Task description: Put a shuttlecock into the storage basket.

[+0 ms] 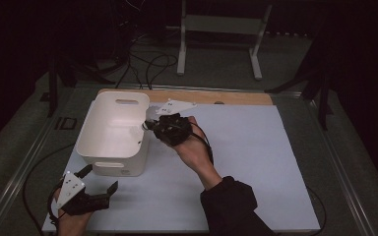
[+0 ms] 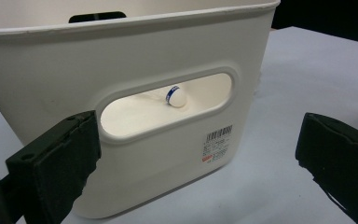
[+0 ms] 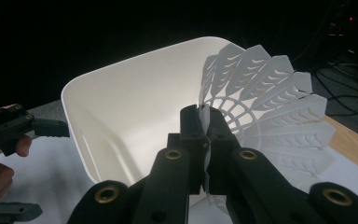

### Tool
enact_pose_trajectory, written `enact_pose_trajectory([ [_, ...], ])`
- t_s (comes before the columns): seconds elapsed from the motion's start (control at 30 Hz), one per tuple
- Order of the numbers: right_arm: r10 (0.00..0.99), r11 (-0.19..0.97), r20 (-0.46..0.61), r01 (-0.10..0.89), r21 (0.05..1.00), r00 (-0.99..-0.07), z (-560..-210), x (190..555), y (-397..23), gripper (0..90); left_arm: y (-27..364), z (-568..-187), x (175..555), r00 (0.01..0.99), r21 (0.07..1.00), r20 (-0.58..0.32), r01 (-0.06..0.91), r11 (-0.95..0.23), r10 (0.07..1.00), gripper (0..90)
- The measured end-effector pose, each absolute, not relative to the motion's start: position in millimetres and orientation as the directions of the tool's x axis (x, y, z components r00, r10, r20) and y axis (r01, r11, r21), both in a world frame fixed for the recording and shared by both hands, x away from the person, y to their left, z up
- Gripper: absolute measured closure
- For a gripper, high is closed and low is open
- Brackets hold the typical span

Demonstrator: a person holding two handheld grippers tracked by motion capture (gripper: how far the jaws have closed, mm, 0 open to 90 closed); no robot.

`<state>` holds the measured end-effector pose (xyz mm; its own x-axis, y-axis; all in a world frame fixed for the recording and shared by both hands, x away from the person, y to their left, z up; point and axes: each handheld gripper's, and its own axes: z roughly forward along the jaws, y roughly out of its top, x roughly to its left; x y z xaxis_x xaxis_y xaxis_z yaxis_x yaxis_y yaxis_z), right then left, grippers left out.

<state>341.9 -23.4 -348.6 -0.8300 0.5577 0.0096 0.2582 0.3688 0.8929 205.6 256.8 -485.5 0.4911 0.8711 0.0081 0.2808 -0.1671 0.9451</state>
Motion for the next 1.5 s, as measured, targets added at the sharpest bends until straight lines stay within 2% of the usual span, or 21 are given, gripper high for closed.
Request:
enact_pose_trajectory([
  [1.5, 0.532, 0.375, 0.013, 0.25, 0.893, -0.847, -350, 343, -4, 88.2, 257, -485, 205, 0.492, 0.946, 0.008, 0.277, -0.166, 0.87, 0.8],
])
